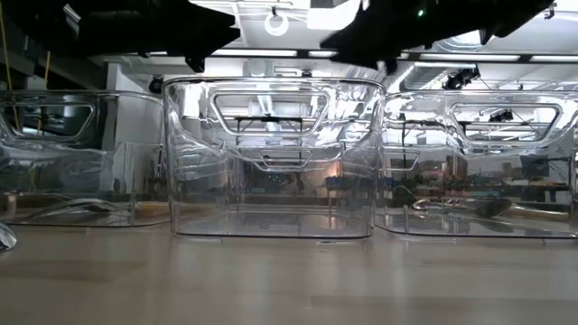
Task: Sort silverware by color (type)
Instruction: Put the yellow spoon into the left transparent bin
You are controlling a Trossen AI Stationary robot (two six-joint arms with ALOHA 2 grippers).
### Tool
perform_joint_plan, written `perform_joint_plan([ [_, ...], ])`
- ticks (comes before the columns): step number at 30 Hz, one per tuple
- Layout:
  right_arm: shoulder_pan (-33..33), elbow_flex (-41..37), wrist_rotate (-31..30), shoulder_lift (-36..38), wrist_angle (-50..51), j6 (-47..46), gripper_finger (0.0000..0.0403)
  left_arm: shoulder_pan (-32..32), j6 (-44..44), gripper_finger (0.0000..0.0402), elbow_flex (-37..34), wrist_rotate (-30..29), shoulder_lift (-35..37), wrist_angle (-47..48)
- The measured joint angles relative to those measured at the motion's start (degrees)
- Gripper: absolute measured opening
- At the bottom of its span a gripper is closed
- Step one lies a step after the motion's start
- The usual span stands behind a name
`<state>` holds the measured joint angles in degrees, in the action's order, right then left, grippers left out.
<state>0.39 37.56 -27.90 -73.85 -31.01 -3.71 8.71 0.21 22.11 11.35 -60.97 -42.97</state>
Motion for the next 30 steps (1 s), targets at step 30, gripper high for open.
perform_joint_plan([
  [30, -28.69, -0.38, -8.58, 3.20, 75.51, -47.21, 0.0194, 0.00, -0.02, 0.0136, 0.02, 0.00, 0.00, 1.25],
])
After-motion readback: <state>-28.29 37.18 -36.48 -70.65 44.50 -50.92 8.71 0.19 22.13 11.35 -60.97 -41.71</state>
